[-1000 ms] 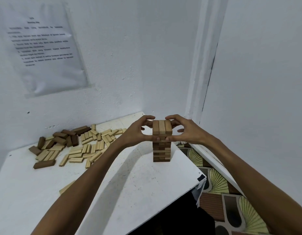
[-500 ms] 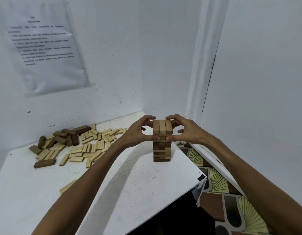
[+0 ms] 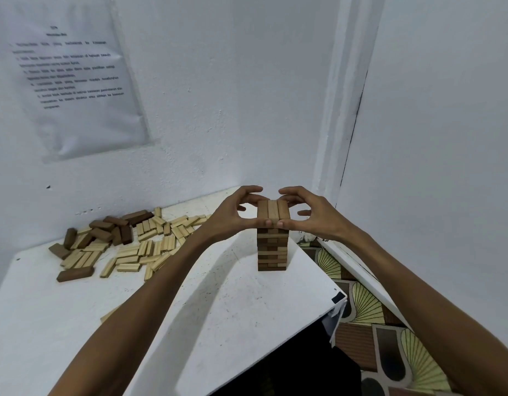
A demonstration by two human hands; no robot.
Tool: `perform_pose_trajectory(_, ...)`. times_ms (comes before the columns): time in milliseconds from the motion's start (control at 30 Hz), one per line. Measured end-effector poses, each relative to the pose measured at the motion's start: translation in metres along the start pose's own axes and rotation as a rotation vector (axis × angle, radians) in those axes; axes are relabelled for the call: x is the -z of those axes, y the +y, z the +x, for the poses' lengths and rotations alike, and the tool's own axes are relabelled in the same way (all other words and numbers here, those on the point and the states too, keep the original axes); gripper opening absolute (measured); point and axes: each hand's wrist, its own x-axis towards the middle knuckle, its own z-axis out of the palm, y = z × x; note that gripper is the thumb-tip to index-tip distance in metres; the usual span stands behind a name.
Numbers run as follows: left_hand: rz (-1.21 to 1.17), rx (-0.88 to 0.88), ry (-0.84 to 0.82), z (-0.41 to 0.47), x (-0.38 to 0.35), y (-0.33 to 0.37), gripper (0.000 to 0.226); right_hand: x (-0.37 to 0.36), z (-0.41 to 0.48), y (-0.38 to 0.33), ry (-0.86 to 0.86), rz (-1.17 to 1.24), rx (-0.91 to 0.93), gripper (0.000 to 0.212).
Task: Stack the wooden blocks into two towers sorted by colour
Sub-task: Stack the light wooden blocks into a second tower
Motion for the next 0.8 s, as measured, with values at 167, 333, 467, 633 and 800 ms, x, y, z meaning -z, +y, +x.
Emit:
perform_pose_trajectory(167, -0.006, 0.008, -0.004, 0.001, 0.000, 0.001, 0.086, 0.000, -0.001, 0.000, 0.001, 0.002, -0.009, 0.075)
perform_pose_trajectory(333, -0.014, 0.017, -0.010, 0.000, 0.000, 0.002, 0.086, 0.000, -0.001, -0.001, 0.004, 0.000, -0.011, 0.075)
perform_pose_trajectory(467, -0.007, 0.017, -0.014, -0.001, 0.000, 0.003, 0.087, 0.000, -0.003, -0.002, 0.005, 0.004, -0.022, 0.076)
perform_pose_trajectory(633, 0.006, 0.022, -0.026, -0.002, 0.001, 0.003, 0.091, 0.000, -0.003, -0.006, 0.001, -0.014, -0.026, 0.081)
perform_pose_trajectory(800, -0.032, 0.030, -0.008, -0.005, 0.008, 0.000, 0.070, 0.003, -0.002, -0.019, 0.057, -0.054, 0.017, 0.071)
